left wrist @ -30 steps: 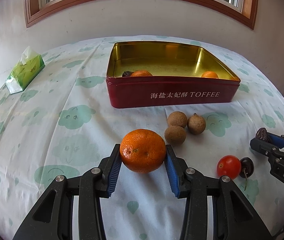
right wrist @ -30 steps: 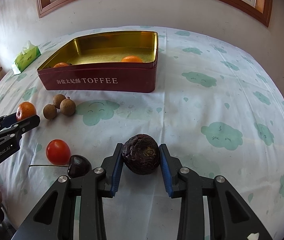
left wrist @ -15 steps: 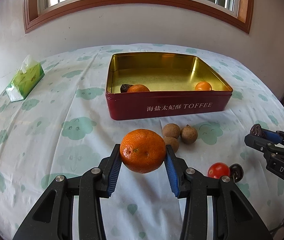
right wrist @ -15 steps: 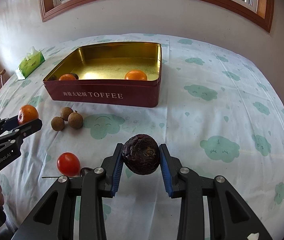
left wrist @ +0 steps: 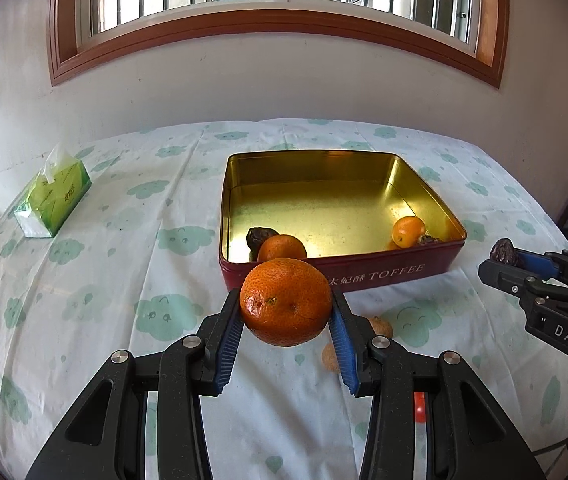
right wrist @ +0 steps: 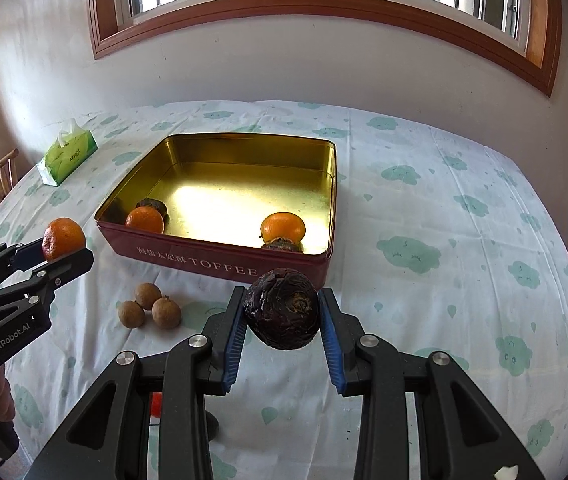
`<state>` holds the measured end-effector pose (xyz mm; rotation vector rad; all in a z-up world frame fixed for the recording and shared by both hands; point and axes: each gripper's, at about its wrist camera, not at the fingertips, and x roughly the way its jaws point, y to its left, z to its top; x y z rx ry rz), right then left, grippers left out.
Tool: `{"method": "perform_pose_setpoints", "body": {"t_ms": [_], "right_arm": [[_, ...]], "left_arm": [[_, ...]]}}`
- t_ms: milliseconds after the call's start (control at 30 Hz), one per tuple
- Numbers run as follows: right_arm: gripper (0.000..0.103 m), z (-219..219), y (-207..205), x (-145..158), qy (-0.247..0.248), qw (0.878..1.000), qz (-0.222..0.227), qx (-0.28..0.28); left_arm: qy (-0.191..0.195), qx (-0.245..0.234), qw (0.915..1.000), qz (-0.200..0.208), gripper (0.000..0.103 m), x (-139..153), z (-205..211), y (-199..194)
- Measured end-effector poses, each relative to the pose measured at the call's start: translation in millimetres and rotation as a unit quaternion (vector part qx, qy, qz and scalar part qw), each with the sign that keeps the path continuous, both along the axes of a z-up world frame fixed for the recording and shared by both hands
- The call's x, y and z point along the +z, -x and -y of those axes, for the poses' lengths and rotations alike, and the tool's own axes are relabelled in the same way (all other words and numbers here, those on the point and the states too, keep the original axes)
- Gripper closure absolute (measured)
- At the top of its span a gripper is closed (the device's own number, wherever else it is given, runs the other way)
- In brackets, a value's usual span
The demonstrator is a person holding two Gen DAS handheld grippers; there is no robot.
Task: Organize fruits
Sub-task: 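Lift and carry both held fruits over the TOFFEE tin, then open both tools to drop the fruits into the tin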
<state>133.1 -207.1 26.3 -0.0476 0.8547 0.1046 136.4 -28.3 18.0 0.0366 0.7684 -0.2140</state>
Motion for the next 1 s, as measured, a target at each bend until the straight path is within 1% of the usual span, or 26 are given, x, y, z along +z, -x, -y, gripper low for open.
{"method": "perform_pose_setpoints", "body": {"t_ms": [200,367,700,867,1000], "right_arm": [[0.07,-8,-17,3,0.003,1.0,0.0,0.01],[0.07,-13,-33,1,-0.001,1.0,-0.005,0.016],[0.07,-20,-69,-10,-0.006,0.999,-0.02,0.027],[0.07,-21,-82,-17,-0.006,0.999,-0.03,0.031],[0.07,-21,-90,-22,-0.007,0.999,-0.035,0.031]], "left_arm": [[-0.004,-0.002,1.0,0.007,0.06,7,8,-20],[-0.004,0.001,1.0,0.003,0.06,7,10,-39],[-0.011,0.0,0.9998,-0.016,0.06,-6,18,-71],[-0.02,0.0,0.9996,-0.021,0.06,-13,22,-81],[-0.018,0.004,0.9995,-0.027,0.06,-18,22,-86]]}}
